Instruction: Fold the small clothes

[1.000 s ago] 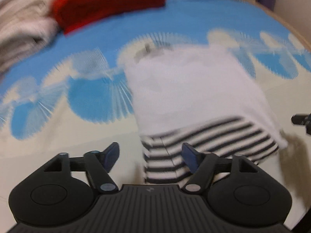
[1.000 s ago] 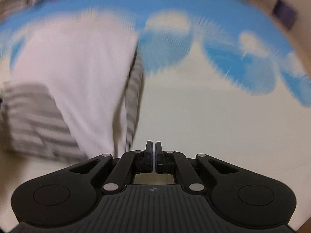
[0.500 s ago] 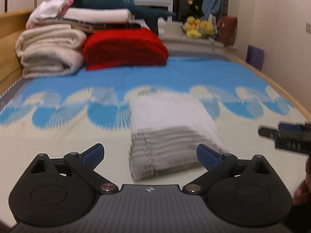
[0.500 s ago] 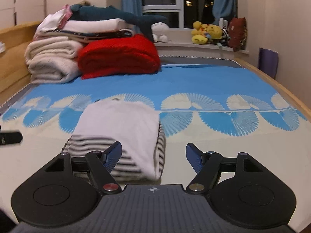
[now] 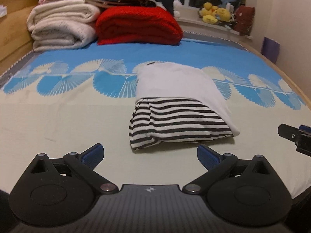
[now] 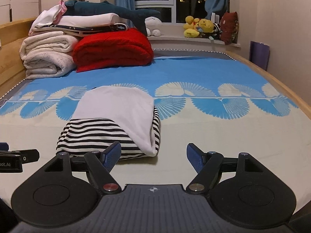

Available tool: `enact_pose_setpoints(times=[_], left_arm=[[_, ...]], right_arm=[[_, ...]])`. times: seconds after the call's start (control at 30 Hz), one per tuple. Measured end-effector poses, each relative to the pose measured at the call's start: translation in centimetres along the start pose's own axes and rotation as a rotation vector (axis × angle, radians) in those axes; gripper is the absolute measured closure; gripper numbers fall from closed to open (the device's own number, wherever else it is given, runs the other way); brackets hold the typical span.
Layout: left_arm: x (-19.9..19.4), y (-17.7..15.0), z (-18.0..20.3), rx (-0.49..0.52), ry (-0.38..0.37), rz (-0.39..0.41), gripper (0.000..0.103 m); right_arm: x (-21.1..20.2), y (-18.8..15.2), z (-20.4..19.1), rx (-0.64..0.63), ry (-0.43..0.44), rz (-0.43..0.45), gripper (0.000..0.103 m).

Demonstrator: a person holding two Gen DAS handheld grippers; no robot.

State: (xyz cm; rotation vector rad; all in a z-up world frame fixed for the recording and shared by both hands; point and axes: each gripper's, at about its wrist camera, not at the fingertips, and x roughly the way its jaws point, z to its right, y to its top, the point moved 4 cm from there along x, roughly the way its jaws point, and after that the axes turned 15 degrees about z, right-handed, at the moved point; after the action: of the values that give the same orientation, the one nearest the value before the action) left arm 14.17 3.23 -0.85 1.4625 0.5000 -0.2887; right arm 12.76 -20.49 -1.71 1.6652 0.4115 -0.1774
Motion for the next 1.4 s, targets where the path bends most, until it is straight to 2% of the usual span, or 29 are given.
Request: enact_pose_setpoints(times=[0.8,1.4], left_arm=[[0.6,-0.5,0.3,-0.029,-0.005,-0.011,0.001],[0.6,-0.6,0.3,-0.025,-0.013,-0.014,0.001]], right_arm=[[1.5,-0.6,-3.5,-0.055,0.070,-0.022,0.023],[1.5,-0.9,-4.3,-0.071,0.084,-0.026,0.021]])
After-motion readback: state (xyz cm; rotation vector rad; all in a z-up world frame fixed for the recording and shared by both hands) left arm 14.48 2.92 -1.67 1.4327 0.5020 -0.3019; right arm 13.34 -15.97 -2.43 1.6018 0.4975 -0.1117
